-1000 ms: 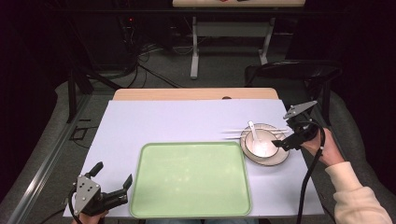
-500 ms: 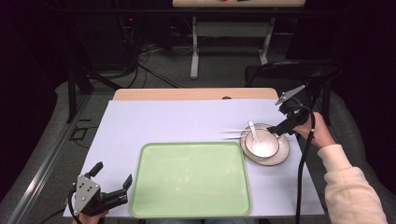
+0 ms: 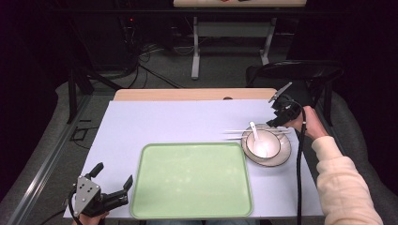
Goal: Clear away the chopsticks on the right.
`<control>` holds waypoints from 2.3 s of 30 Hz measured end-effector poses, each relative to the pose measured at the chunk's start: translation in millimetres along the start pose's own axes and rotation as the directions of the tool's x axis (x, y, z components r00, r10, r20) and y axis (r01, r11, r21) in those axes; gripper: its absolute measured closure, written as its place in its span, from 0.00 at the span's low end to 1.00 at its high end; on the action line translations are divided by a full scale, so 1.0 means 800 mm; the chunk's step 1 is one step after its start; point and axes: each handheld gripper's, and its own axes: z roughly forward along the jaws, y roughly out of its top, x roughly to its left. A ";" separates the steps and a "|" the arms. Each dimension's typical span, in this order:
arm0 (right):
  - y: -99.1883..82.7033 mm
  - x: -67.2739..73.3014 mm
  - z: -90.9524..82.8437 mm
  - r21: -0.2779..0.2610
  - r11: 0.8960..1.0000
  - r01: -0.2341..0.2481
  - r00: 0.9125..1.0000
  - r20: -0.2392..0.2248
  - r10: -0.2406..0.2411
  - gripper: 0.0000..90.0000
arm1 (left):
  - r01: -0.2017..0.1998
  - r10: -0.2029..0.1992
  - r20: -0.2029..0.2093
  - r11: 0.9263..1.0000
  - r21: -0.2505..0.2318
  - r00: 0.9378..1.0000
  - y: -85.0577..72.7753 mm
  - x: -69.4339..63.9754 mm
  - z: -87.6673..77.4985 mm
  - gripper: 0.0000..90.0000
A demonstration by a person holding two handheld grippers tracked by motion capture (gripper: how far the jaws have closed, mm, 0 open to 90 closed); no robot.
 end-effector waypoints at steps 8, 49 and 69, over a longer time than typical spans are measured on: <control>0.002 -0.006 0.032 0.089 0.995 0.038 0.998 -0.051 -0.033 0.74 | 0.001 -0.001 0.001 1.000 0.000 1.000 0.000 0.000 0.000 0.00; -0.001 -0.010 0.084 0.142 0.975 0.172 0.981 -0.115 -0.156 0.92 | 0.010 -0.010 -0.003 1.000 0.000 1.000 0.000 0.001 0.000 0.00; 0.007 0.005 0.025 0.099 0.978 0.183 0.983 0.012 -0.186 0.93 | 0.007 -0.007 -0.002 1.000 0.000 1.000 0.000 0.001 0.000 0.00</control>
